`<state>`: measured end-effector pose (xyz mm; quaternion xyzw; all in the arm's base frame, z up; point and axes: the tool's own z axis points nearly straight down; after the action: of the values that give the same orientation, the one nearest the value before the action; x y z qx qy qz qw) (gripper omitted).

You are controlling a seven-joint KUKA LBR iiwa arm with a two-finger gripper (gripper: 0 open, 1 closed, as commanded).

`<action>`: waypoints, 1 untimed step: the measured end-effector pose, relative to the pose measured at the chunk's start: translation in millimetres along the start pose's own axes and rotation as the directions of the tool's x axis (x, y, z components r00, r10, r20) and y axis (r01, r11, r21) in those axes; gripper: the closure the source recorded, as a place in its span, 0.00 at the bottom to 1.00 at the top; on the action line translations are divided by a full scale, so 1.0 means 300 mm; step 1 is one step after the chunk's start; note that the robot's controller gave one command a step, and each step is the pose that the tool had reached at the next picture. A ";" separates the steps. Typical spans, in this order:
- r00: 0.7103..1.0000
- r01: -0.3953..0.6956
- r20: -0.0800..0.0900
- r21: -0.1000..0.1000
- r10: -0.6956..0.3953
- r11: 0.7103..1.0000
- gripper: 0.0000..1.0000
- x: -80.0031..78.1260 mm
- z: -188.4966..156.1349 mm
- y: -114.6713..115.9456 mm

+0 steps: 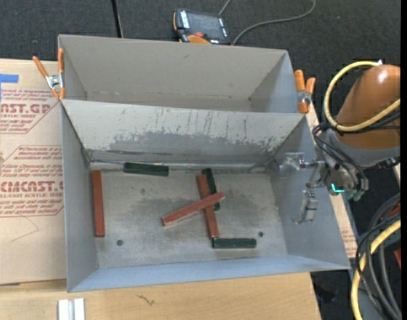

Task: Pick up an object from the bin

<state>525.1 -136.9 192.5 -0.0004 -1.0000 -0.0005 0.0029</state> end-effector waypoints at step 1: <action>0.991 0.137 0.005 -0.001 -0.137 0.991 0.00 0.114 0.420 0.167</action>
Offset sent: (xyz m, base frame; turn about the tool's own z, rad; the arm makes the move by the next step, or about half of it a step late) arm -0.0341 0.0478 -0.1225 -0.1356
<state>490.3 -86.8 66.7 0.0682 -0.9977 -0.0011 0.0003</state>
